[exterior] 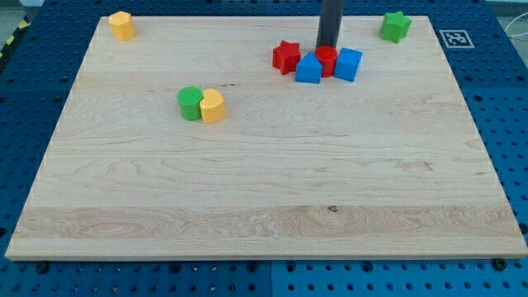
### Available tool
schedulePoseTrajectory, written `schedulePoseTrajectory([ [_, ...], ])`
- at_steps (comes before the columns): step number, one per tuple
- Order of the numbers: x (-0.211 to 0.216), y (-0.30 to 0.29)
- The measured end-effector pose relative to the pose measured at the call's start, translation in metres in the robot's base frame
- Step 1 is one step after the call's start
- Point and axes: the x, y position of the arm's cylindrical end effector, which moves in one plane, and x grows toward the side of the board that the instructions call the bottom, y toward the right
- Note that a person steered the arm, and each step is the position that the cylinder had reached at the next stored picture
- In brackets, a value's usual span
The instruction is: Move the green star towards the top center
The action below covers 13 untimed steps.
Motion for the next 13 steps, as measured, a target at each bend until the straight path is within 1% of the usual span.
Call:
schedulePoseTrajectory([
  [1, 0.019, 0.077],
  [2, 0.031, 0.141],
  [3, 0.010, 0.171],
  [4, -0.030, 0.168],
  [5, -0.045, 0.148],
  [6, -0.045, 0.116],
  [7, -0.052, 0.101],
  [8, -0.068, 0.114],
  [9, -0.083, 0.112],
  [11, -0.085, 0.036],
  [12, -0.082, 0.008],
  [13, -0.060, 0.028],
])
